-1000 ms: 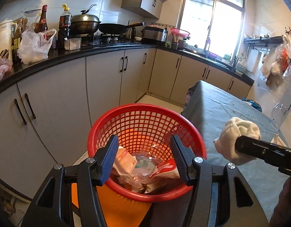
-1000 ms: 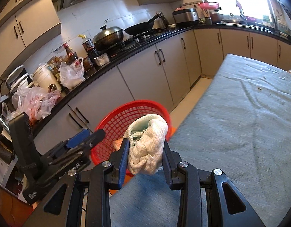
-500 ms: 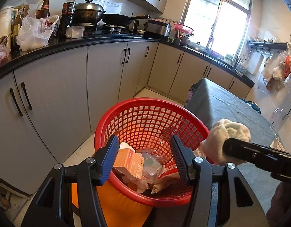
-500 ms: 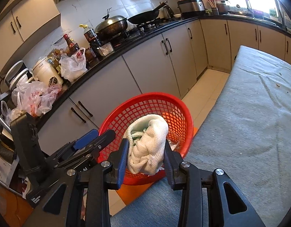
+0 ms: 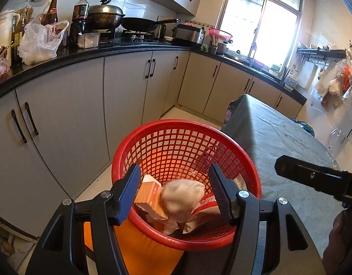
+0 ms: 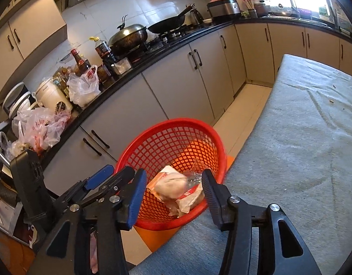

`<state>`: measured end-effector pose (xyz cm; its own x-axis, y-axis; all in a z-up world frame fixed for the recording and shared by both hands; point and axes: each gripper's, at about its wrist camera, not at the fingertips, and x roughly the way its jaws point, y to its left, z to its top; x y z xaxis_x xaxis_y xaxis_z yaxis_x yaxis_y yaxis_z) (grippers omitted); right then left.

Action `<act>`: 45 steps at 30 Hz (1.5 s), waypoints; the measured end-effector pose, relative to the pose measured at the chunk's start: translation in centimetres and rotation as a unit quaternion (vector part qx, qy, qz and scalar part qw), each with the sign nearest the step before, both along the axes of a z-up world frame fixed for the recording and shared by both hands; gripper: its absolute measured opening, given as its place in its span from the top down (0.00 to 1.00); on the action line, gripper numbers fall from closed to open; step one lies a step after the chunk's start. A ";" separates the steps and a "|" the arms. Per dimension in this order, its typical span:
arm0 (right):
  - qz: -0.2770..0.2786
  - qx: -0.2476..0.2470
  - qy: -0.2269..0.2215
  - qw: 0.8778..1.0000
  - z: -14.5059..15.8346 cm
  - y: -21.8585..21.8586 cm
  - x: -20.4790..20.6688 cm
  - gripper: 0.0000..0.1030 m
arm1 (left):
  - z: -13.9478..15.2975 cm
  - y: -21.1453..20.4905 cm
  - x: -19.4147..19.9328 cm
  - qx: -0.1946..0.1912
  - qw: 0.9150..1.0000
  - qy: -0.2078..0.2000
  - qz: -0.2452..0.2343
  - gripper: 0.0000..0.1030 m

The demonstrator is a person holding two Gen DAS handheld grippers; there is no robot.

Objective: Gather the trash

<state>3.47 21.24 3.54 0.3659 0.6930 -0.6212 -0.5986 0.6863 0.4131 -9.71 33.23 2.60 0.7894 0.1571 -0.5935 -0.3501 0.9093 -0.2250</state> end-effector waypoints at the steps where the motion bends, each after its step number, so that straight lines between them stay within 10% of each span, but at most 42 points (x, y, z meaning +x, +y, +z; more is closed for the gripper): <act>1: -0.003 0.003 -0.001 1.000 0.1 -0.4 0.0 0.48 | 0.1 -0.1 0.0 0.002 1.000 -0.001 -0.001 0.41; 33: -0.109 0.059 0.000 0.992 0.6 -15.4 -0.4 0.48 | 4.2 -12.3 0.2 0.084 0.992 -0.003 -0.098 0.34; 45: -0.329 0.088 0.024 0.940 0.6 -37.2 2.4 0.48 | 4.7 -25.7 4.2 0.050 0.962 0.035 -0.268 0.33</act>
